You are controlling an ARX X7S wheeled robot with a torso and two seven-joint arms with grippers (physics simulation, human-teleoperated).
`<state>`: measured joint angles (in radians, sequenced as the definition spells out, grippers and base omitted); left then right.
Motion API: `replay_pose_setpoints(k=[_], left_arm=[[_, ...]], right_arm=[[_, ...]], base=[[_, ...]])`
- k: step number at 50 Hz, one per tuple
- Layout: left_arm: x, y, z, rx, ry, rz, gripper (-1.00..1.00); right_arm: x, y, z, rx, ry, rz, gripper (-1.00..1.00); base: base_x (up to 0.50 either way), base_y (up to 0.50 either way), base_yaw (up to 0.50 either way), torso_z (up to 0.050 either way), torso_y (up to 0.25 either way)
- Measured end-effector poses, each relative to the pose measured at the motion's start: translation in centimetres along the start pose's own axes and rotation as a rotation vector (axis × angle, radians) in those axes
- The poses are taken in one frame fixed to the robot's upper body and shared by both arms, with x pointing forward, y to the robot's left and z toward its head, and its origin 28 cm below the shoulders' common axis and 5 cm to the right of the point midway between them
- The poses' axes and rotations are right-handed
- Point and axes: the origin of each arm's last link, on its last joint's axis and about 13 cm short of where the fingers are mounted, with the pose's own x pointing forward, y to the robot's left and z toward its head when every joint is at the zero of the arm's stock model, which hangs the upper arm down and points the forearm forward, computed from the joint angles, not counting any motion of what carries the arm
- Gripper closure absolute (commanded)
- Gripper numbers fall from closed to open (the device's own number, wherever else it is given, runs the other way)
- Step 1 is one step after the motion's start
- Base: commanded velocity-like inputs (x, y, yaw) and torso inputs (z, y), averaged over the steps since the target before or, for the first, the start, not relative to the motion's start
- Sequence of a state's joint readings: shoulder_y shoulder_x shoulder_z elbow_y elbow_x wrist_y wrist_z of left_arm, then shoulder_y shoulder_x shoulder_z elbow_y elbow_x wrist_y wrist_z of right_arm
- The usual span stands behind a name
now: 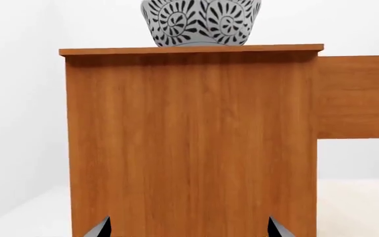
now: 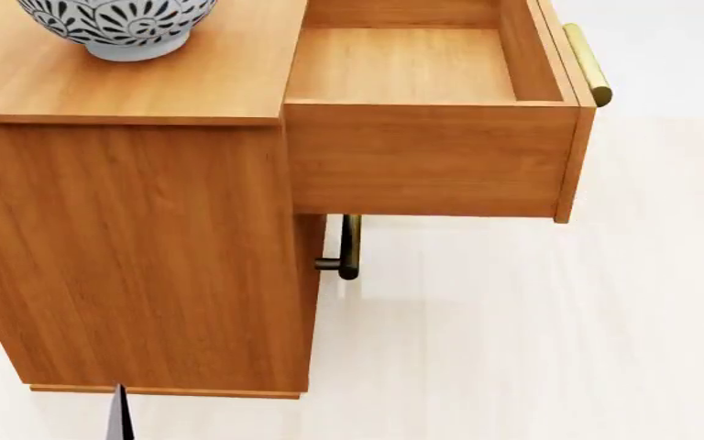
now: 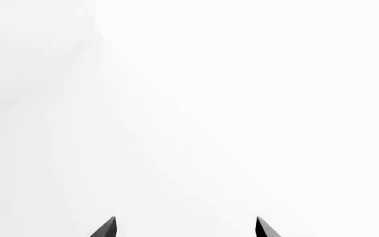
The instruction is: Put the bowl on top of the cabinet.
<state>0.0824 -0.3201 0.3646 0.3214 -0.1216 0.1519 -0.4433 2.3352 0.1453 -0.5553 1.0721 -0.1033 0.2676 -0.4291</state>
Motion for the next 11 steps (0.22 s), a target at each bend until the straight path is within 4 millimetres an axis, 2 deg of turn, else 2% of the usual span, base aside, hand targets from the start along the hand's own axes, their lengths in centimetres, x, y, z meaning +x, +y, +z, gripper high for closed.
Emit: replay_pose_setpoints(k=[5,11], left_arm=[[0.0,0.0,-0.2,0.005,0.005,-0.002,-1.00],[0.0,-0.1,-0.3,0.011,0.010,-0.006,-1.00]], right_arm=[[-1.7,-2.6,-3.6,0.025,0.115,-0.123,-1.00],[-4.0,-3.8,-7.9,0.067,0.236,-0.215,-1.00]], base=[[0.00,0.00,0.00,0.000,0.000],[0.00,0.00,0.00,0.000,0.000]])
